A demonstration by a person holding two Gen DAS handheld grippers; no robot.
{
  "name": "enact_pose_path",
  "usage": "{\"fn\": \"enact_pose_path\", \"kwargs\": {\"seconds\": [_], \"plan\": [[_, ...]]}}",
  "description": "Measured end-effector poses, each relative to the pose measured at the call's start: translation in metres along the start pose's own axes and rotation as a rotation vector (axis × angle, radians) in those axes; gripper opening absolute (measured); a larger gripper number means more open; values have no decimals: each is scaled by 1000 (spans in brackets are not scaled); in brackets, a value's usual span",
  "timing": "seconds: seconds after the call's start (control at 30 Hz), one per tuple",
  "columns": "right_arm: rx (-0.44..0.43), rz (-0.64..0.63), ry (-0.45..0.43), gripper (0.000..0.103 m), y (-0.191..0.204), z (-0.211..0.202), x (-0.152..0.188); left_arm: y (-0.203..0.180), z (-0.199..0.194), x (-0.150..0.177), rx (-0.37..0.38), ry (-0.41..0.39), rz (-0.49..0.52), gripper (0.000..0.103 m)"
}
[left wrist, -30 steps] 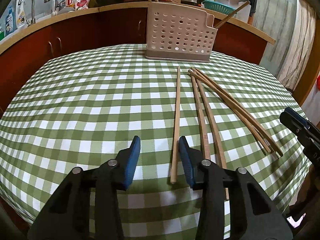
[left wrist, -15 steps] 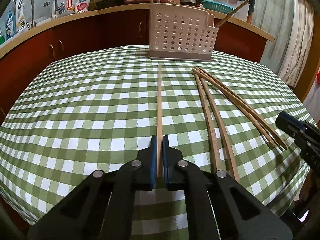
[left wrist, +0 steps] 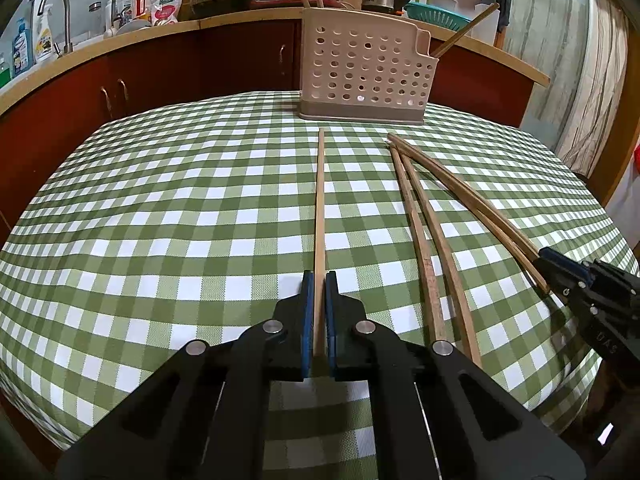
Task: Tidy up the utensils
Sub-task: 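Close the left tool on a chopstick while the right tool grasps another, then lift both held chopsticks upright and carry them over the basket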
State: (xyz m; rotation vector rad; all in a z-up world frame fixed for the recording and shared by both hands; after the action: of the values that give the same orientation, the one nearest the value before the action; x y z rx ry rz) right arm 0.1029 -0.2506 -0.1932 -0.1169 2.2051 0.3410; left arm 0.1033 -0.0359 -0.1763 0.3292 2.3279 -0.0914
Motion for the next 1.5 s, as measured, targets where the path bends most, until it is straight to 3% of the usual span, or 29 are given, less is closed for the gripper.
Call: {"fn": "enact_pose_path", "kwargs": {"seconds": [0.1,0.67,1.5], "plan": [[0,-1,-1,7,1,-1,0,0,0,0,1,0,-1,6],[79,13,-163,7,-16,-42,-30,10,-16,-8,-32,-74,3,6],[97,32,-309,7,-16,-92,-71,20,-96,-59,-97,-341,12,6]]}}
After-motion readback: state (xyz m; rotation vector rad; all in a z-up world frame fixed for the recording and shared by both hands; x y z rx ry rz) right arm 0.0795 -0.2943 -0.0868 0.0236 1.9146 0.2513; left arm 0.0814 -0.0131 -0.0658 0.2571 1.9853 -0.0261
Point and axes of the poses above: each gripper's, at about its wrist camera, not at the fingertips, and z roughly the way its jaws point, y to its left, x to its underside, the point moved 4 cm from there along z, roughly the way its jaws point, and after that the axes turned 7 degrees about z, right-handed, at the moved point
